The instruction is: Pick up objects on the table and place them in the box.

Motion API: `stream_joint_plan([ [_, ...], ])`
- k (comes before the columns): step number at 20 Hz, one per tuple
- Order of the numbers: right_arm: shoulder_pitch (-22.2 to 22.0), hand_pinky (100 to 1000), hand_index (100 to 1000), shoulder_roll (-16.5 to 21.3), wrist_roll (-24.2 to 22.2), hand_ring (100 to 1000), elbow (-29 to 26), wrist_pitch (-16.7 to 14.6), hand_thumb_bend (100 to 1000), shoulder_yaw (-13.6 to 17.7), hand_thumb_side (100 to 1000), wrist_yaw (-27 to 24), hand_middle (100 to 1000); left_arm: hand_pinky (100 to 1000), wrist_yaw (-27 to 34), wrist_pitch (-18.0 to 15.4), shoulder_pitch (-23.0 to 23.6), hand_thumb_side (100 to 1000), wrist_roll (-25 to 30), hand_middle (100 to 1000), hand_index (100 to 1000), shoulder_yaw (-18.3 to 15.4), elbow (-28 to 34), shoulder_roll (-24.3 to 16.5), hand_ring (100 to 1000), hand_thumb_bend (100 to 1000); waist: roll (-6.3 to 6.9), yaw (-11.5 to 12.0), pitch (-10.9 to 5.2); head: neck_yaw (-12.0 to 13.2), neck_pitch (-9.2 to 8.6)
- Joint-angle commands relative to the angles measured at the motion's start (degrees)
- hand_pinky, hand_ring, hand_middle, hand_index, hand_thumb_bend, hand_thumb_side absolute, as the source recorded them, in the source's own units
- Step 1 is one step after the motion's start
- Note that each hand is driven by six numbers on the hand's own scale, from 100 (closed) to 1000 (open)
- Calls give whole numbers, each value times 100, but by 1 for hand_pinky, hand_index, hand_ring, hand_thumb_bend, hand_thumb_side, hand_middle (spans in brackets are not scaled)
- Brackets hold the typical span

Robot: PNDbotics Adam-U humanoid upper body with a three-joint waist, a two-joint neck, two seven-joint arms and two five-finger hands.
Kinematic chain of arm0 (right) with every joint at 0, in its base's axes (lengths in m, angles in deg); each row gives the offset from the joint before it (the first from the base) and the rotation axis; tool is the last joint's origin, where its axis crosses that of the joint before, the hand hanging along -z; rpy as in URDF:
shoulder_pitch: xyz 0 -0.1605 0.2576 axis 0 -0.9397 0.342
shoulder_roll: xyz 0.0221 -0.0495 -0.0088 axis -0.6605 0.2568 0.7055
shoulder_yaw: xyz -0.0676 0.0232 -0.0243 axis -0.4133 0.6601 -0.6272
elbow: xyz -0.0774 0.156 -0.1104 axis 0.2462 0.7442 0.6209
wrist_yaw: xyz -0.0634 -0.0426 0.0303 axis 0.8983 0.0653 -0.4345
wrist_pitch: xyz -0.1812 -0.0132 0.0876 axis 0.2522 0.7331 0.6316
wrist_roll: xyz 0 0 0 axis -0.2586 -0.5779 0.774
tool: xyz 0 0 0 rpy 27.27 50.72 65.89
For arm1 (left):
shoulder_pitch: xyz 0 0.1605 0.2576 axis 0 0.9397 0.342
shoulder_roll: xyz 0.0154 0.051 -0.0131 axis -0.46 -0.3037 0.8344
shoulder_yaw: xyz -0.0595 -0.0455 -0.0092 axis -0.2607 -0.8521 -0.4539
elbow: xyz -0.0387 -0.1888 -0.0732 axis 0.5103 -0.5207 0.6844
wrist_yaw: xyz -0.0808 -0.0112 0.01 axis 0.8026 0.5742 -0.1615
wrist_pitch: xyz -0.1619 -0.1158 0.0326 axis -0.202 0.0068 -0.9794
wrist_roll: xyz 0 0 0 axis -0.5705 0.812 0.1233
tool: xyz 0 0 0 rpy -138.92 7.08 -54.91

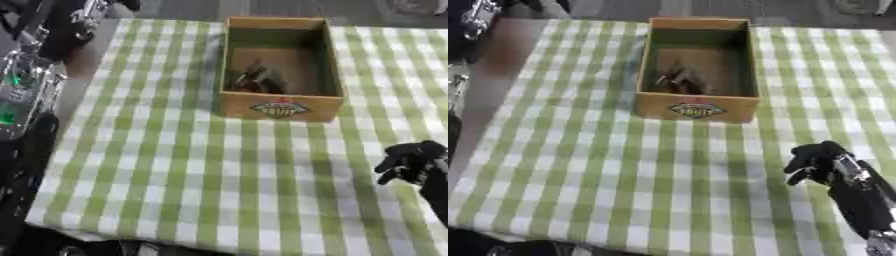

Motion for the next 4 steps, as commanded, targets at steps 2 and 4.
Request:
stream_joint_plan([
  [2, 42, 512, 701, 90, 37, 609, -90, 7, 100, 59, 912, -42, 540, 611, 74, 159, 66, 497, -94, 611, 723, -182, 250, -37, 563, 100, -3, 28, -94, -26, 28],
  [4, 38, 511, 701, 97, 42, 609, -95, 3, 100, 60, 912, -51, 540, 609, 68, 218, 119, 503, -127, 608, 722, -223, 280, 6, 560, 100, -13, 53, -100, -22, 42],
])
